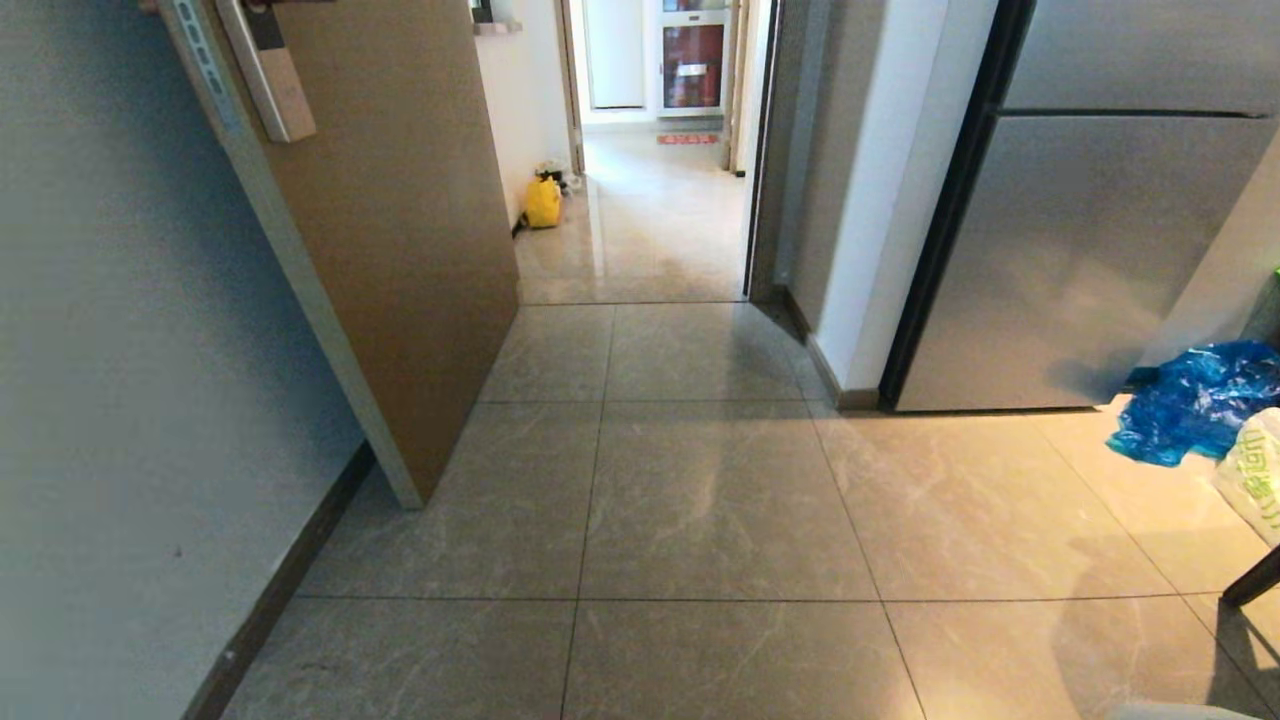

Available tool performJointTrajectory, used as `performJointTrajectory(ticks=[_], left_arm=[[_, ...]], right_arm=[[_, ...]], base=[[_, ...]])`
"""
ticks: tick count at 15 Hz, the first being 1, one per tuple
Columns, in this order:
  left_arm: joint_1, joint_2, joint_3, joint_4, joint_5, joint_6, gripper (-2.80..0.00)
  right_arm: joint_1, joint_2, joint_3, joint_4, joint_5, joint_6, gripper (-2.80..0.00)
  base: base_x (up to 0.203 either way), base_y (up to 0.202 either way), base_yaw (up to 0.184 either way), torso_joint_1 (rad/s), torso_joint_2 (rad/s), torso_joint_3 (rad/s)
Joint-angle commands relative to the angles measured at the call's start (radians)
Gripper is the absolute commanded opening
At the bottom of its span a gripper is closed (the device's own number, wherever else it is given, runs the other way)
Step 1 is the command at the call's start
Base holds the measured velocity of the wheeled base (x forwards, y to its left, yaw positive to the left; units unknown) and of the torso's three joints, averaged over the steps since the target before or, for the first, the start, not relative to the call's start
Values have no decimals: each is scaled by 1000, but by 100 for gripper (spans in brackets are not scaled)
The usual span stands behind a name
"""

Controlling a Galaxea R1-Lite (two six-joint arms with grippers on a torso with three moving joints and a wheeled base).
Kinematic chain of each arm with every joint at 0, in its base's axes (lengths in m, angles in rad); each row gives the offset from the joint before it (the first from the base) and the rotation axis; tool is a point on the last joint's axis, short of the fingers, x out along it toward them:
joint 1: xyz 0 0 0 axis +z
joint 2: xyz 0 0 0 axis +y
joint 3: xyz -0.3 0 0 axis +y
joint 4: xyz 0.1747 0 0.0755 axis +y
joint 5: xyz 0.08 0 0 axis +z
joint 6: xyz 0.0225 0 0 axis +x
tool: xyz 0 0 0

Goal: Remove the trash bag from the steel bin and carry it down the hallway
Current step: Put the trash bag at the door

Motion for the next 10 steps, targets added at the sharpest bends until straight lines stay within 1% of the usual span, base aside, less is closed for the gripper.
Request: performJointTrajectory(ticks=[1,10], left_arm=[[0,0,0,0,1,-2,-280],[0,0,0,0,1,0,-280]], right_arm=[[-1,1,0,0,0,-1,-280],[-1,1,0,0,0,-1,-280]], base=[[195,0,1,2,4,2],[191,0,1,1,4,2]])
